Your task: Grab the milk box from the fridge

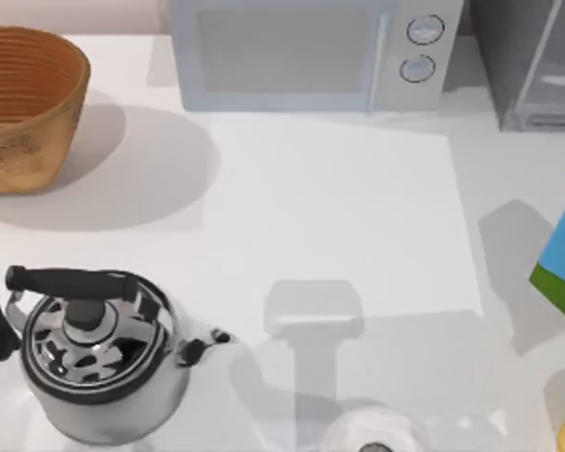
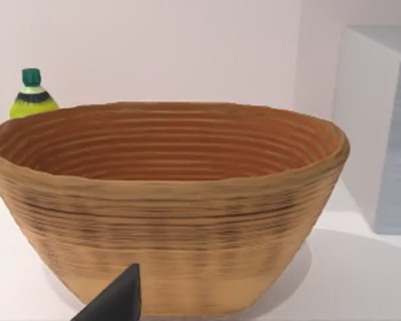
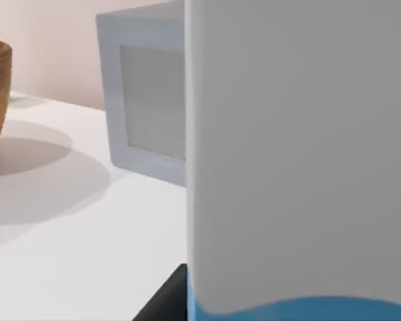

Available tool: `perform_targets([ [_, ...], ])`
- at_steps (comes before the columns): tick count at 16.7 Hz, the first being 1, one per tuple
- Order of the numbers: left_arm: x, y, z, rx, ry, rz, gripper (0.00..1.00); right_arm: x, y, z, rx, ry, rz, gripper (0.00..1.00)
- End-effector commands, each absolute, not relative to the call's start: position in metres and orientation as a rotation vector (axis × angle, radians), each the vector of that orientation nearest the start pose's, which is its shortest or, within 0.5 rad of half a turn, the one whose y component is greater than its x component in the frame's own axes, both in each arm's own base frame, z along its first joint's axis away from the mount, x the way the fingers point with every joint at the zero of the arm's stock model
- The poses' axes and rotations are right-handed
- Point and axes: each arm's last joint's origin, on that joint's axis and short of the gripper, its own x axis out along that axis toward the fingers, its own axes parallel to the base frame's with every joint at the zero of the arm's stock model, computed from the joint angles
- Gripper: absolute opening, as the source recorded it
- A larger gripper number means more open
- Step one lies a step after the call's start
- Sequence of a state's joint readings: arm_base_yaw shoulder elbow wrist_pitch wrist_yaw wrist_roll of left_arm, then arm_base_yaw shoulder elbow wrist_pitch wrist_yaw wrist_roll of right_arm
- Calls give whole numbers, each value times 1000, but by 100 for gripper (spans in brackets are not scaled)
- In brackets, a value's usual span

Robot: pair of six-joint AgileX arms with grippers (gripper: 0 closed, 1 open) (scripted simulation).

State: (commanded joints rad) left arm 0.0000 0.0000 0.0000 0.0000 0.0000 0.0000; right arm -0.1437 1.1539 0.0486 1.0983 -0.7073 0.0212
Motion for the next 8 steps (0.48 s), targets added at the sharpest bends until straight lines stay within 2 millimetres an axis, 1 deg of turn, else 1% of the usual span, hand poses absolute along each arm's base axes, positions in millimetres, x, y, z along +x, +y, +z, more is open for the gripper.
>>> perform_targets([
  [4, 106, -1, 160, 0, 0, 0, 100, 184, -9, 135, 10, 13, 693, 0],
  [8, 106, -1, 160, 0, 0, 0, 100, 189, -12, 127, 2, 3, 760, 0],
])
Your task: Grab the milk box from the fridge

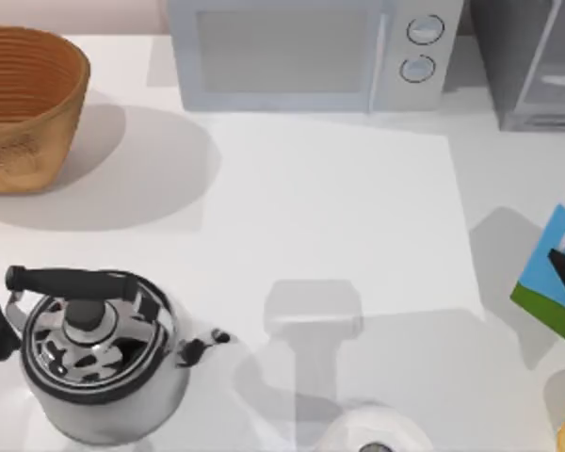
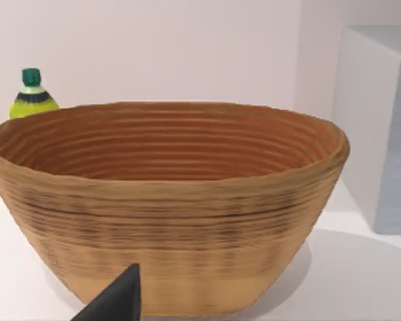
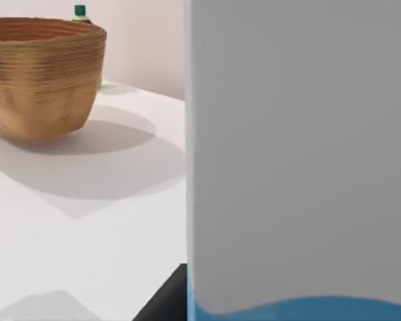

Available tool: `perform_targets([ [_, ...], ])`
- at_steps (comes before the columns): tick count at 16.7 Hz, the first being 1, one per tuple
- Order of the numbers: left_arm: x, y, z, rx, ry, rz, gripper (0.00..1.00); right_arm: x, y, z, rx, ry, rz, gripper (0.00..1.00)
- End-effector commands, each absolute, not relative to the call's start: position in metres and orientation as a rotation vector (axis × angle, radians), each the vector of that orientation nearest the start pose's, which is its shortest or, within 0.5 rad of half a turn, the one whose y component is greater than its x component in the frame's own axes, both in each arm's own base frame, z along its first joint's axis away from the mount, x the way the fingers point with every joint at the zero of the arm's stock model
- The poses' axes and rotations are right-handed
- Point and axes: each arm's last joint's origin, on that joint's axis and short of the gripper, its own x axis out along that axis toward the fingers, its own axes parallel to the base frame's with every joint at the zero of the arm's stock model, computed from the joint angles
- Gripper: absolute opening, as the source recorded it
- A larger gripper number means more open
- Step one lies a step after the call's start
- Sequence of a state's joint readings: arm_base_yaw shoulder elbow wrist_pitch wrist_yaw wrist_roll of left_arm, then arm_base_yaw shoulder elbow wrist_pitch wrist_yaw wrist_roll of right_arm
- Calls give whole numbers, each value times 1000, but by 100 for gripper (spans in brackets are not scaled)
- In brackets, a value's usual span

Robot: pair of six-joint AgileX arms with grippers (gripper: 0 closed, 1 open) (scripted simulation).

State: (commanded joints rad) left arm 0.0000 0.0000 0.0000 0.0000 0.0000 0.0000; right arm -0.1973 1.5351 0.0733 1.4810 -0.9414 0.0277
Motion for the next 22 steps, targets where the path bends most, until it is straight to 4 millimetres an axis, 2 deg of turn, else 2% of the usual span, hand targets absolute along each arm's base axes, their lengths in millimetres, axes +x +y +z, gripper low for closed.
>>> perform_targets([
  [7, 106, -1, 160, 0, 0, 0, 100, 189, -10, 125, 8, 10, 769, 0],
  [17, 106, -1, 160, 0, 0, 0, 100, 225, 20, 96, 2, 1, 766, 0],
  [22, 106, -1, 160, 0, 0, 0, 100, 228, 25, 90, 1, 1, 765, 0],
])
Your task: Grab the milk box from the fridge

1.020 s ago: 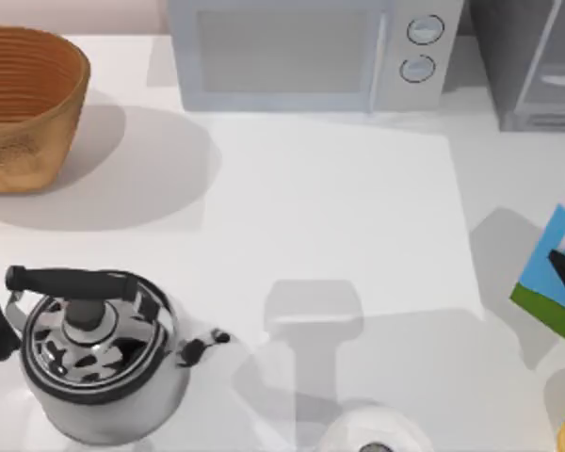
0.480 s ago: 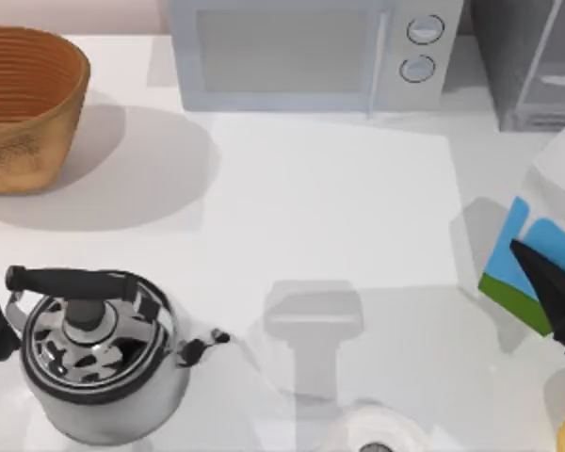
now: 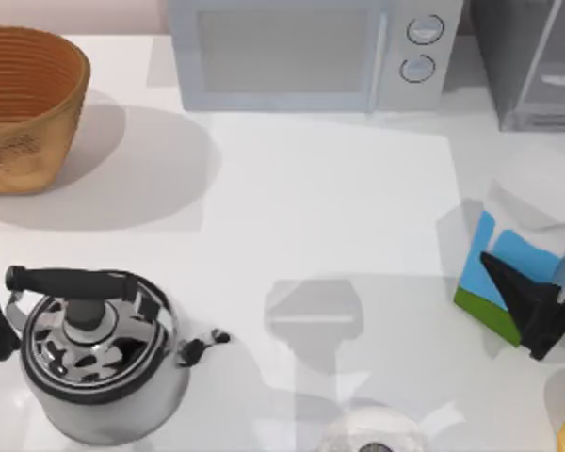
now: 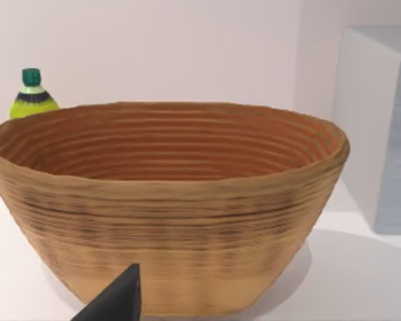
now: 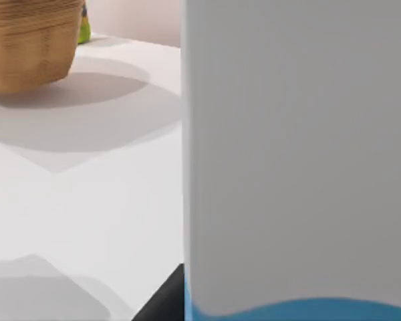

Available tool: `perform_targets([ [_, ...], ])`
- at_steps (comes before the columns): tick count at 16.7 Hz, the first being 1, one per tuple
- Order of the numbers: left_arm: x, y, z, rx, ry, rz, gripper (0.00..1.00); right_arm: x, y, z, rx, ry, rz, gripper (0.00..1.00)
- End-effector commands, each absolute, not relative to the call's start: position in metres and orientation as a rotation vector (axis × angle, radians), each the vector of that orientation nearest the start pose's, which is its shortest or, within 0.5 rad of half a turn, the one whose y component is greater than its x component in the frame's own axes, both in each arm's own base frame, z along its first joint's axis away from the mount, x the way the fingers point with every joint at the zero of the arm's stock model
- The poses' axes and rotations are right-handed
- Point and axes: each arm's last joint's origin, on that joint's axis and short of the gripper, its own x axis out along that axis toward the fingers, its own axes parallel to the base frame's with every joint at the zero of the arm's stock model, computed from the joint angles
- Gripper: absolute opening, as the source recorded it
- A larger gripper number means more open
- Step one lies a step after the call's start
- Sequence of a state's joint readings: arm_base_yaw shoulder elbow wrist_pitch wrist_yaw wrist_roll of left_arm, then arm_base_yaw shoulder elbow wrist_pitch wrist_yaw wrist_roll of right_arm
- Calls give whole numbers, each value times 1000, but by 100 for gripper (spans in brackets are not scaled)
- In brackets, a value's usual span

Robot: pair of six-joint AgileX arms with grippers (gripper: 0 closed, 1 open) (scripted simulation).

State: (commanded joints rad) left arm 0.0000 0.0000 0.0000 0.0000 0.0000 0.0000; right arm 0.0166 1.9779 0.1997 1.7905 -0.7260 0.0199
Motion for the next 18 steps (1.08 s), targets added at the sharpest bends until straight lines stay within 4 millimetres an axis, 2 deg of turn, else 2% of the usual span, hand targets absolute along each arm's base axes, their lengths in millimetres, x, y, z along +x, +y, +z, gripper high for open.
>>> perform_targets([
  [1, 106, -1, 160, 0, 0, 0, 100, 228, 25, 90, 1, 1, 765, 0],
  [14, 106, -1, 160, 0, 0, 0, 100, 228, 25, 90, 1, 1, 765, 98],
  [18, 106, -1, 160, 0, 0, 0, 100, 228, 25, 90, 1, 1, 765, 100],
])
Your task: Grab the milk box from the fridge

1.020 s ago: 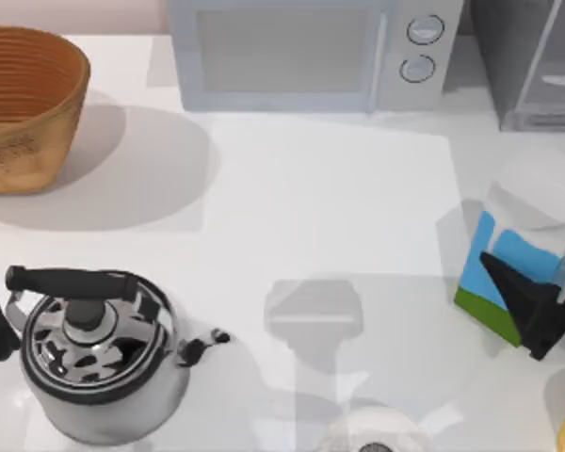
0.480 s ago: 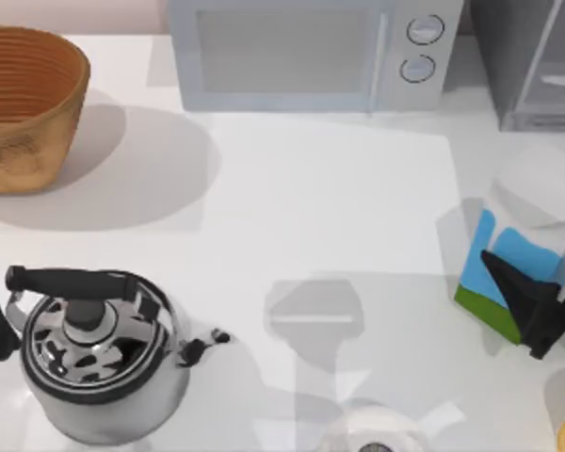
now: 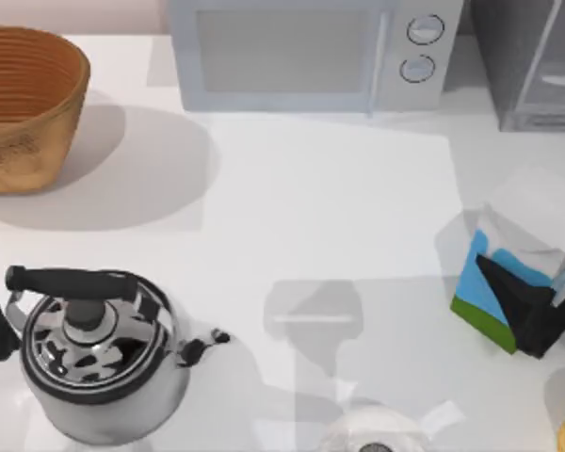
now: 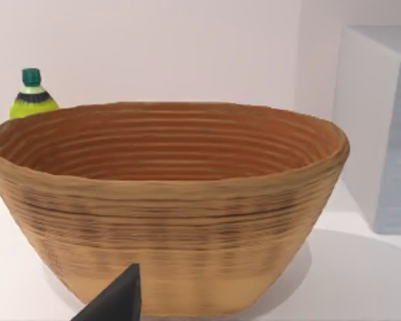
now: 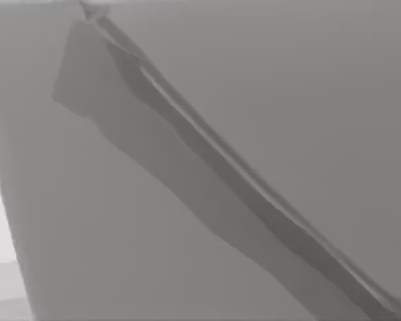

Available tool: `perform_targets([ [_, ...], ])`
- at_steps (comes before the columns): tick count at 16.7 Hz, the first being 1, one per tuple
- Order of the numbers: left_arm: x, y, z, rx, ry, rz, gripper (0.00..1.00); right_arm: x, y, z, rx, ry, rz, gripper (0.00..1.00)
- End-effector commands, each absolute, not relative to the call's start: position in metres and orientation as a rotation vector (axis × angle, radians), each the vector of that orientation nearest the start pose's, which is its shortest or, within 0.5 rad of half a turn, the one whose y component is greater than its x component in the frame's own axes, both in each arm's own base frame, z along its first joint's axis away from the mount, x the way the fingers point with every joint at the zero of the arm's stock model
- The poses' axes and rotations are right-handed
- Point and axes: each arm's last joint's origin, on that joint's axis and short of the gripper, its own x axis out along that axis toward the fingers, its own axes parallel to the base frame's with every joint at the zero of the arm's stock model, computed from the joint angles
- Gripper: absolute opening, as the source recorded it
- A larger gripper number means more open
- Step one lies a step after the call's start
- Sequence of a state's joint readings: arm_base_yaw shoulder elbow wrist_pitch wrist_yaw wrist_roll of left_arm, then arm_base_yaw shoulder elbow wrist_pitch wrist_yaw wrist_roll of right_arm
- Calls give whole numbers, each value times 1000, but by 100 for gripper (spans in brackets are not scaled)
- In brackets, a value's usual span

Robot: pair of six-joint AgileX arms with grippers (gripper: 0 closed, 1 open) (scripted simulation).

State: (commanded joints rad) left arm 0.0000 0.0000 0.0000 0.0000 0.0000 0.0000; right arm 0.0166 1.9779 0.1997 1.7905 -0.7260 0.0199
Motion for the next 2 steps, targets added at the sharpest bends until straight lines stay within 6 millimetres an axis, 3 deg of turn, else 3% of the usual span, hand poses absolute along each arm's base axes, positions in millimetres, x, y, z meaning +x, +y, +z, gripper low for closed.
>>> perform_targets([
  [2, 106, -1, 160, 0, 0, 0, 100, 228, 25, 90, 1, 1, 765, 100],
])
